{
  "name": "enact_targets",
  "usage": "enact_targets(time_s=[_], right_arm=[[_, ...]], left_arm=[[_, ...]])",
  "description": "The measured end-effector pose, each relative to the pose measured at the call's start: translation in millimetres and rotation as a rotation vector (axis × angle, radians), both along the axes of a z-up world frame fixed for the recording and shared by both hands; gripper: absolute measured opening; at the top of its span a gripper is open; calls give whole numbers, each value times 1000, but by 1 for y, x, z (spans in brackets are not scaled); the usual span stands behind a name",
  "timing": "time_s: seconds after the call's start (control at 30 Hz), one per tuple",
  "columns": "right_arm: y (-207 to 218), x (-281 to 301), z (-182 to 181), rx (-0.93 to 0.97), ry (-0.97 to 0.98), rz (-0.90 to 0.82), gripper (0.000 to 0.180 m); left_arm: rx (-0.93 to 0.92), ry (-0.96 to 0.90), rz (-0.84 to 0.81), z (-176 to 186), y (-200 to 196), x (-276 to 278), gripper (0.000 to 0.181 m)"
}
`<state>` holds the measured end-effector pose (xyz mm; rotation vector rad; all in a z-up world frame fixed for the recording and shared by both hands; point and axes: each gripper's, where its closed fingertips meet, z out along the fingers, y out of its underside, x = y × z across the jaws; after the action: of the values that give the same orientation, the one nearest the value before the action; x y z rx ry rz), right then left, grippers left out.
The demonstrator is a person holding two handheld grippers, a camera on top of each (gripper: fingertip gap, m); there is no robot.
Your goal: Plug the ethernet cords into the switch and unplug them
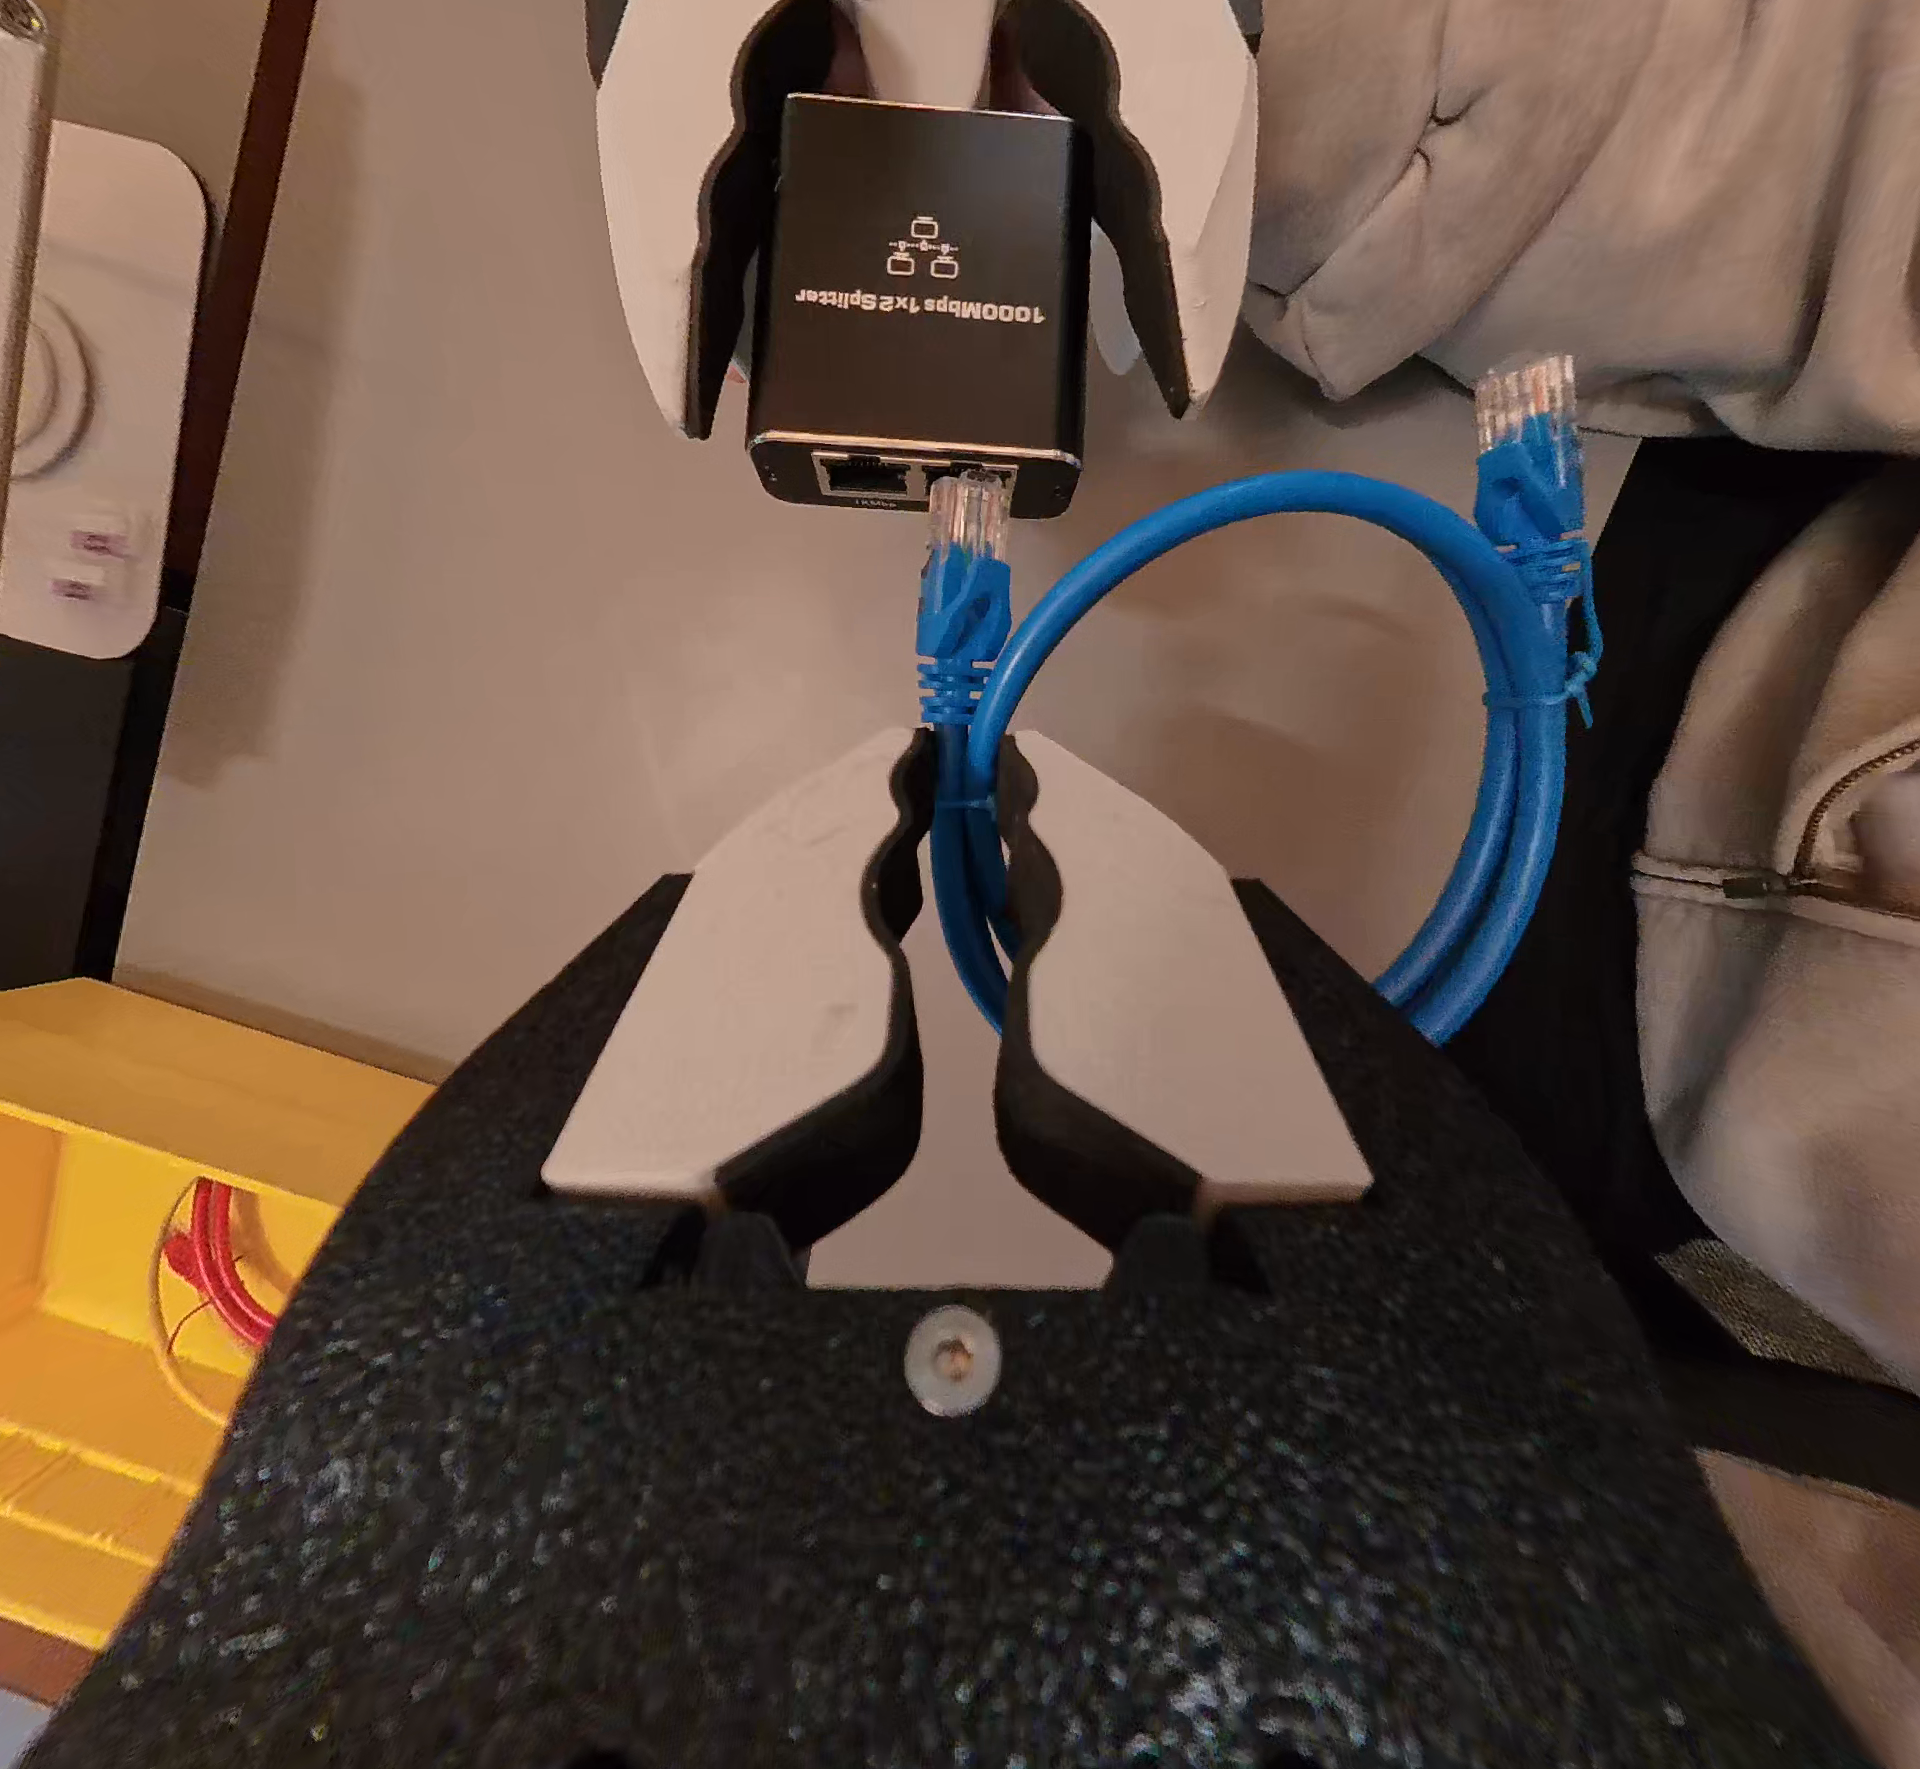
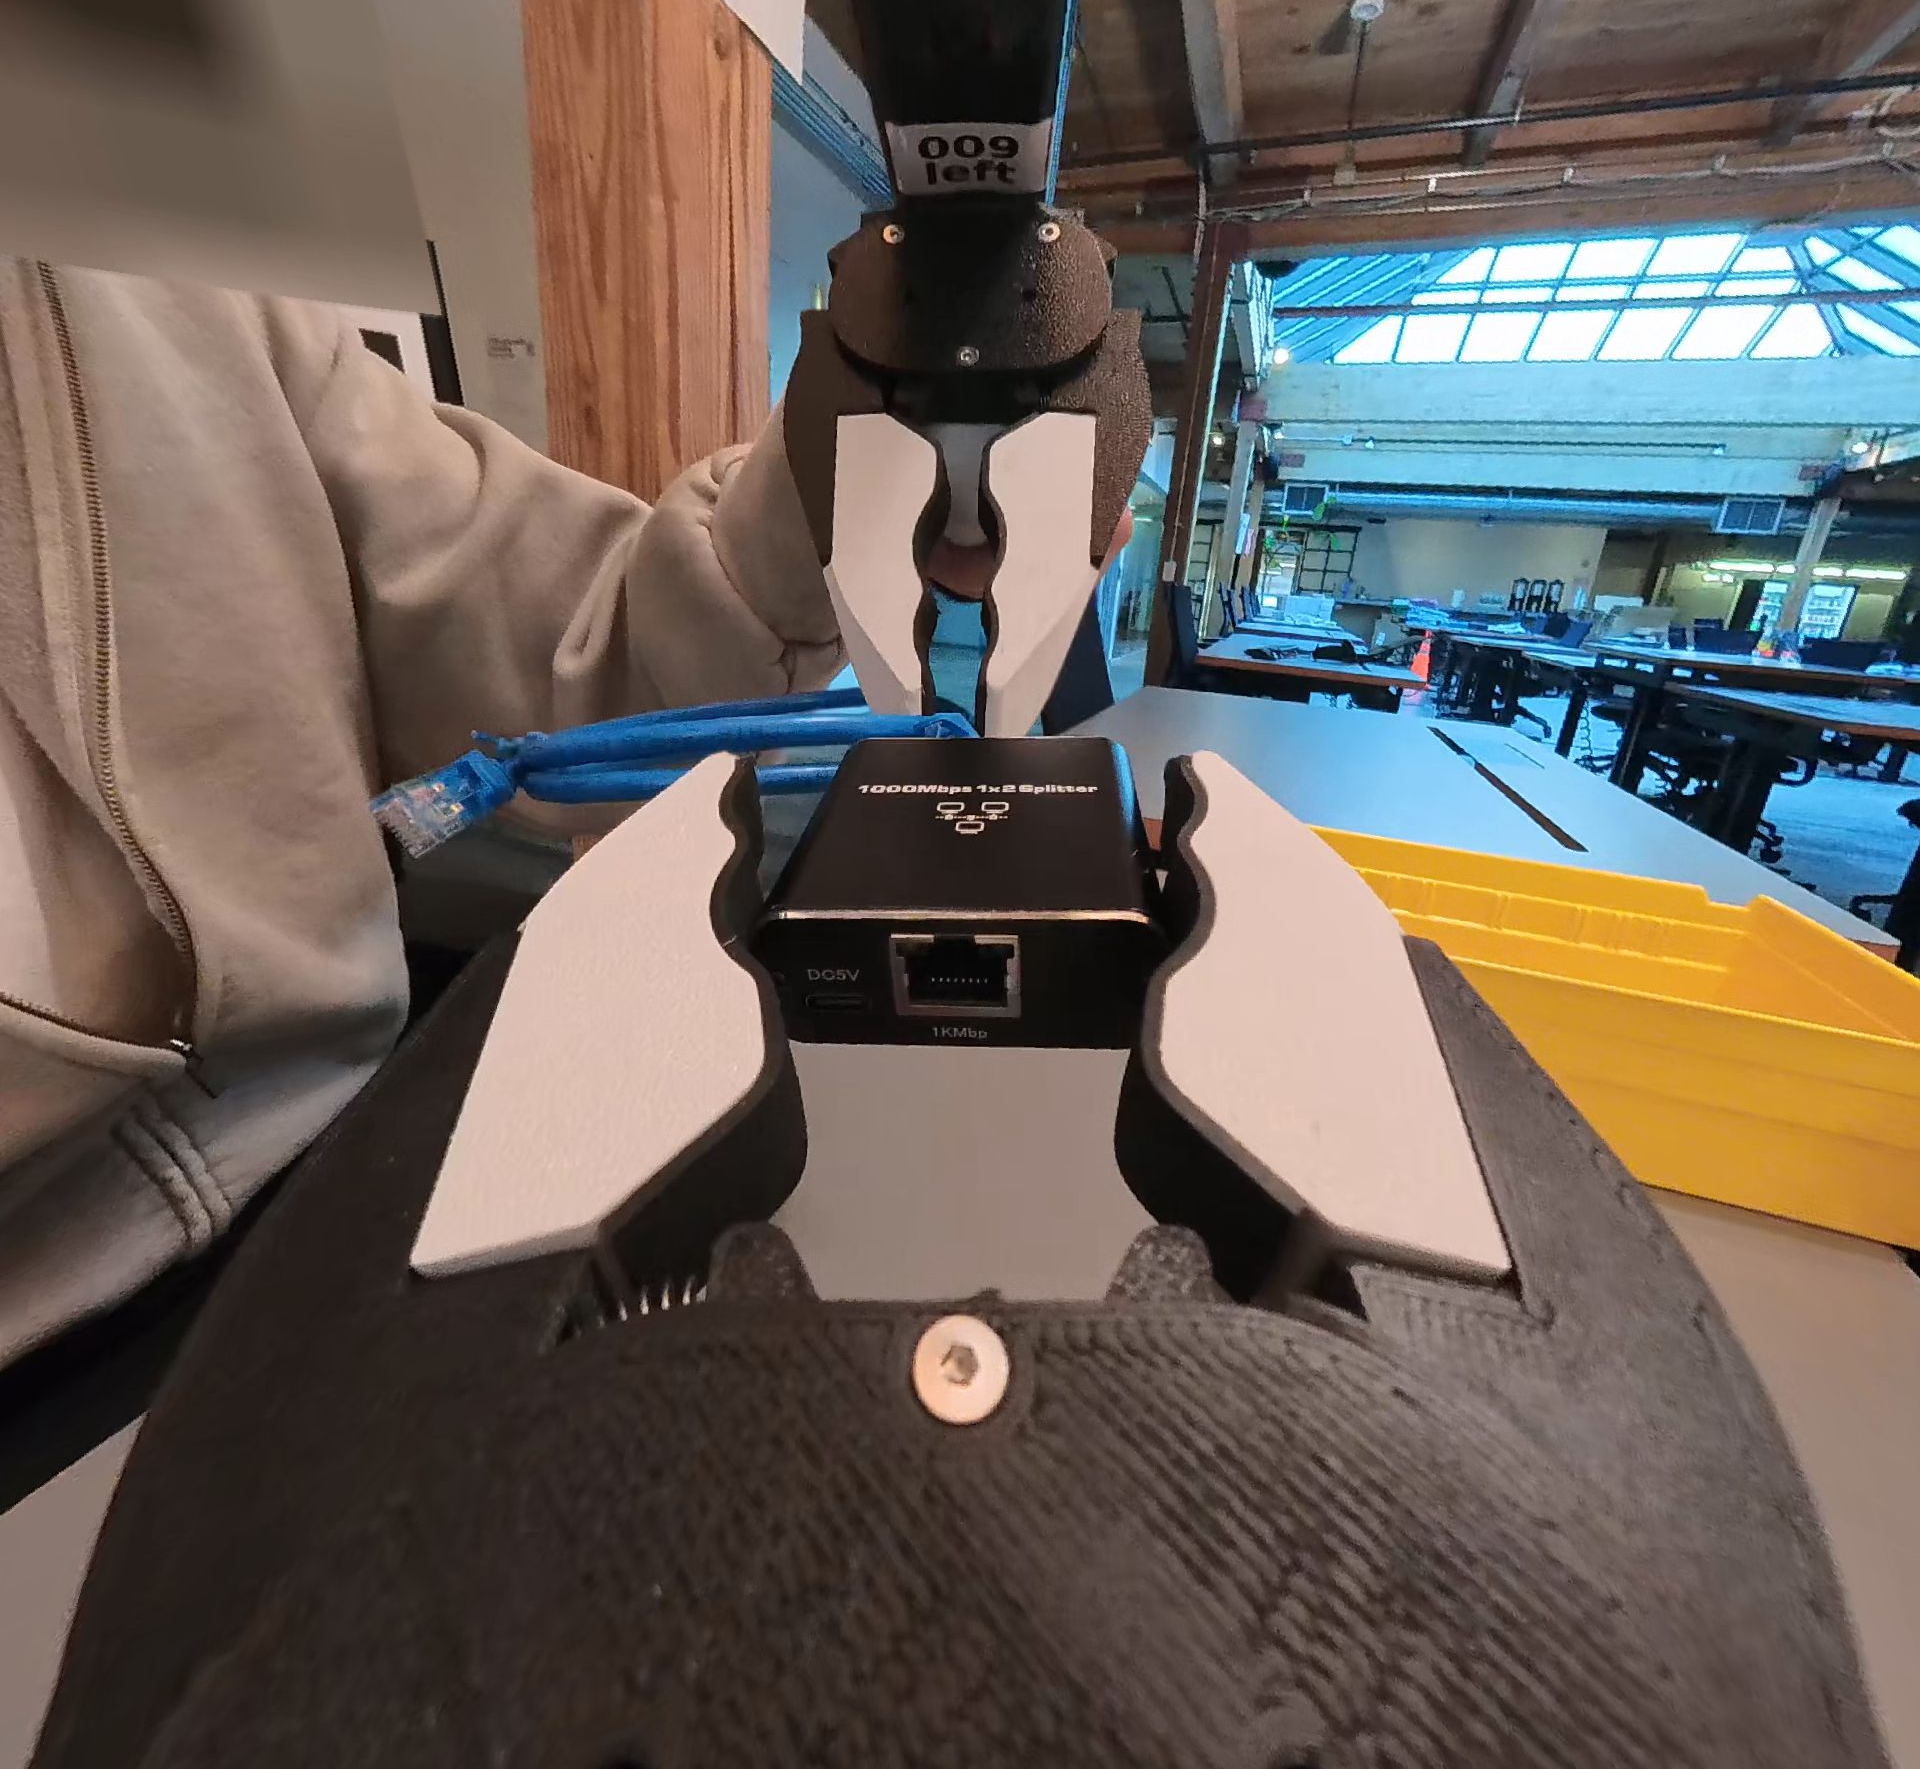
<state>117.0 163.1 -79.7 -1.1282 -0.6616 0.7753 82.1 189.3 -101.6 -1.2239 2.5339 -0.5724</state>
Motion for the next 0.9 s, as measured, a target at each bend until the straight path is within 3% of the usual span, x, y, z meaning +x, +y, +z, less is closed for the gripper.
enact_targets(time_s=[0.63,0.73,0.9], right_arm=[[5,-8,-14,-27,-227,-101,76],[8,-13,-20,-48,-297,-121,76],[7,-9,-12,-27,-181,-90,76]], left_arm=[[-136,160,26,-12,-1,-6,10],[-70,179,11,-19,3,-7,10],[-89,89,-10,-8,1,-3,10]])
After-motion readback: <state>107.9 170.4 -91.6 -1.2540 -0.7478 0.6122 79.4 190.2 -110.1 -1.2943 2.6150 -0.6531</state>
